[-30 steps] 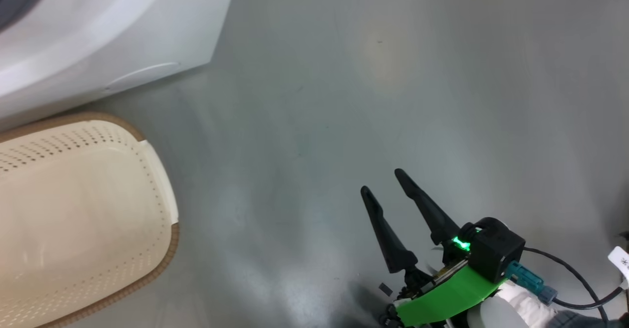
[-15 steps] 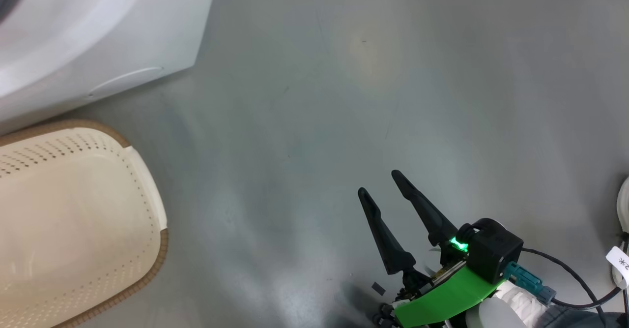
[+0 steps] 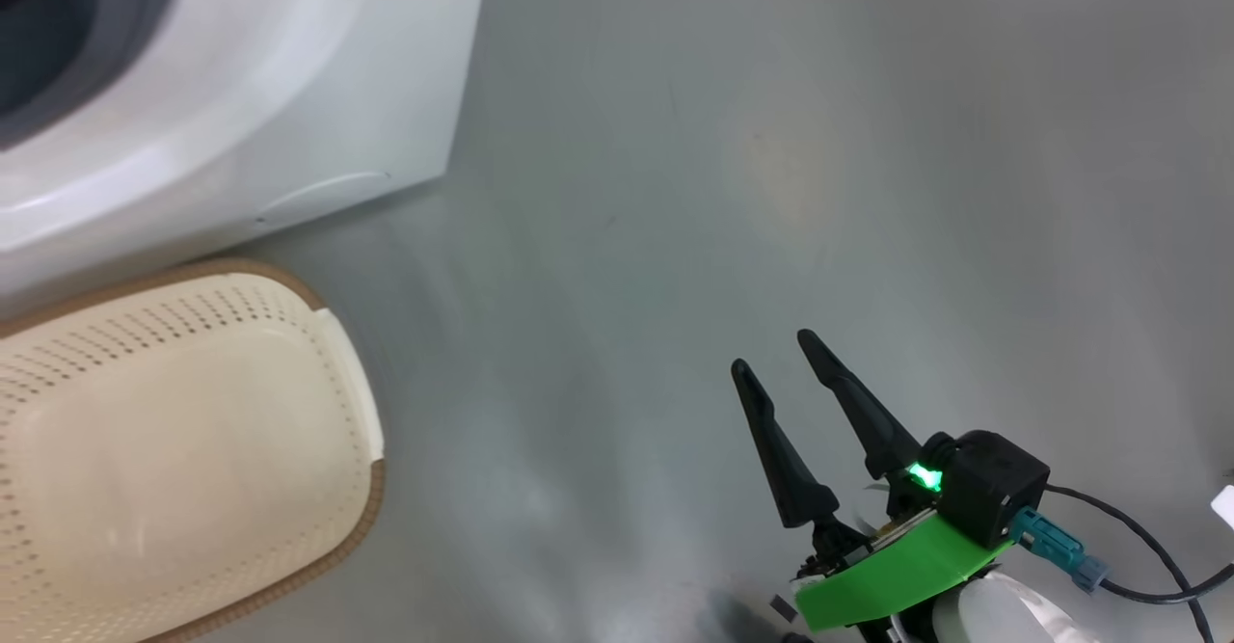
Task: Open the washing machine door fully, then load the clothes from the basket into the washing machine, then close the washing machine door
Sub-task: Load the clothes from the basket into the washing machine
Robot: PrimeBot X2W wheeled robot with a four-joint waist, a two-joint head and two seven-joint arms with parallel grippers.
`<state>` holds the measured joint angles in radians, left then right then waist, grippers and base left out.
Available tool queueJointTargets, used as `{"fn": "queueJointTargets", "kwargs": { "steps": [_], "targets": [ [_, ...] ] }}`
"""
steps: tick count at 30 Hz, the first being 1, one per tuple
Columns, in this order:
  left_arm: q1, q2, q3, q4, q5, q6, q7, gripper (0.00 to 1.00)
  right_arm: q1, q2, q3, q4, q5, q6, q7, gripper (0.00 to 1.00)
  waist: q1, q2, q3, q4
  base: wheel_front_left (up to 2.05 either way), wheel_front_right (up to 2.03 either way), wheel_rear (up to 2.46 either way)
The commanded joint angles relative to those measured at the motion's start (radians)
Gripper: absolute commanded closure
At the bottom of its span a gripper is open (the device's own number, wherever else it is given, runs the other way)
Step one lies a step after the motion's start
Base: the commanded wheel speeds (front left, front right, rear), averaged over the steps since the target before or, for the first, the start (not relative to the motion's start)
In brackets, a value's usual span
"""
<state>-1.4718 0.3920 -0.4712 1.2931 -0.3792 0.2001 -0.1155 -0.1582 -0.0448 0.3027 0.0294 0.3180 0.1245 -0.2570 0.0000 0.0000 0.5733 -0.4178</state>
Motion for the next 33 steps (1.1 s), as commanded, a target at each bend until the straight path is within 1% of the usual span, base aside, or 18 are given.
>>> {"fn": "queueJointTargets", "kwargs": {
  "steps": [1, 10, 16, 23, 27, 33],
  "targets": [
    [0.020, 0.018, 0.020, -0.015, -0.017, 0.015, -0.023, 0.00, 0.032, -0.005, 0.007, -0.014, -0.002, 0.006, -0.005, 0.00, 0.0000, 0.0000, -0.053, 0.043, 0.00, 0.00, 0.00],
    [0.127, -0.051, 0.048, -0.010, -0.071, 0.020, -0.074, 0.00, 0.039, -0.005, -0.014, 0.003, -0.015, 0.006, -0.005, 0.00, 0.0000, 0.0000, -0.142, 0.097, 0.00, 0.00, 0.00],
    [0.202, -0.099, 0.067, -0.009, -0.109, 0.003, -0.107, 0.00, 0.048, -0.005, -0.035, 0.009, -0.021, 0.006, -0.005, 0.00, 0.0000, 0.0000, -0.201, 0.137, 0.00, 0.00, 0.00],
    [0.327, -0.161, 0.081, -0.034, -0.141, -0.038, -0.140, 0.00, 0.062, -0.005, -0.080, 0.007, -0.027, 0.006, -0.005, 0.00, 0.0000, 0.0000, -0.275, 0.188, 0.00, 0.00, 0.00],
    [0.415, -0.194, 0.090, -0.095, -0.149, -0.053, -0.145, 0.00, 0.077, -0.005, -0.113, 0.003, -0.032, 0.006, -0.005, 0.00, 0.0000, 0.0000, -0.315, 0.225, 0.00, 0.00, 0.00],
    [0.599, -0.226, 0.123, -0.276, -0.140, -0.049, -0.146, 0.00, 0.103, -0.015, -0.145, -0.002, -0.041, 0.006, -0.005, 0.00, 0.0000, 0.0000, -0.373, 0.275, 0.00, 0.00, 0.00]
  ]
}}
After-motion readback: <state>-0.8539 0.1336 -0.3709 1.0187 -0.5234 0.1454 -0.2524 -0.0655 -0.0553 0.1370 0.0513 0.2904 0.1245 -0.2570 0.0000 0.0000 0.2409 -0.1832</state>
